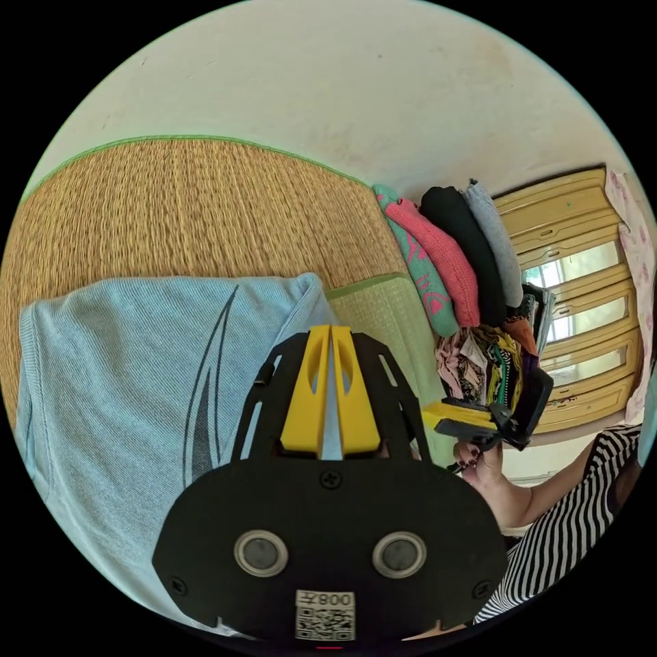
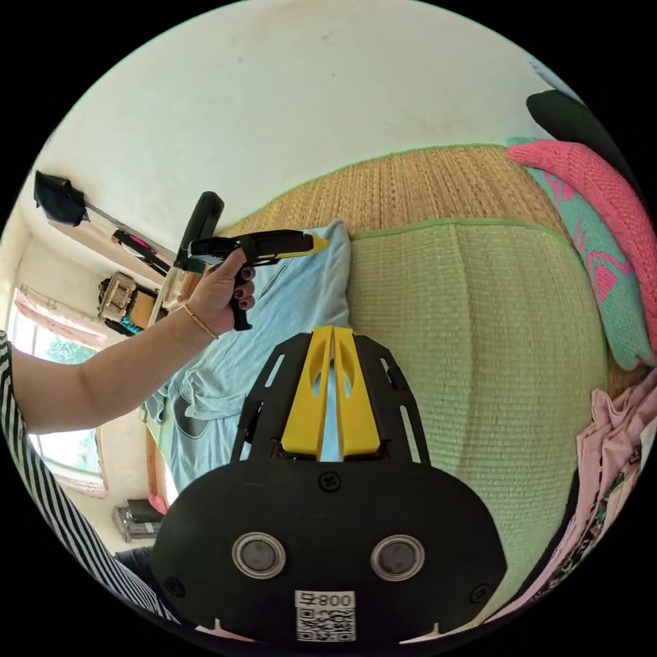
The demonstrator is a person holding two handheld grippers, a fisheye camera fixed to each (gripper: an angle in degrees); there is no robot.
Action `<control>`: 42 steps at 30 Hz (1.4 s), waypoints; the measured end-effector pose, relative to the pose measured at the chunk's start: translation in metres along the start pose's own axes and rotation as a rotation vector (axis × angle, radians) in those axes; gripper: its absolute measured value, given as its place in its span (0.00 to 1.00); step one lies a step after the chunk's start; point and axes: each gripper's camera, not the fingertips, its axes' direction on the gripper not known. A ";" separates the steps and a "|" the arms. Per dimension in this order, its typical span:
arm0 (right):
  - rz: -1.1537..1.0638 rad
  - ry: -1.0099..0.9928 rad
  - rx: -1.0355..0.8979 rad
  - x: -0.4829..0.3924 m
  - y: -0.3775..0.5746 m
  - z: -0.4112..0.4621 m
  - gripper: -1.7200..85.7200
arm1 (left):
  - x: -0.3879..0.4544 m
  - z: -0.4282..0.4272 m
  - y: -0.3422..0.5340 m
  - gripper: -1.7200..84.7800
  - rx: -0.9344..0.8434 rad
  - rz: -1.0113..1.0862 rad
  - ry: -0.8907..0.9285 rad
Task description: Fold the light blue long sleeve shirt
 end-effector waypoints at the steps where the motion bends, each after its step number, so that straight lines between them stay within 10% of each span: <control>1: -0.015 0.018 -0.014 -0.002 -0.003 0.006 0.02 | -0.005 0.008 -0.006 0.02 -0.007 -0.012 -0.026; 30: -0.083 0.210 -0.133 0.007 -0.051 0.053 0.02 | -0.169 0.175 0.077 0.02 -0.014 0.010 0.095; 42: -0.207 0.093 -0.176 -0.037 -0.073 0.058 0.02 | -0.340 0.191 0.285 0.02 0.180 -0.405 0.048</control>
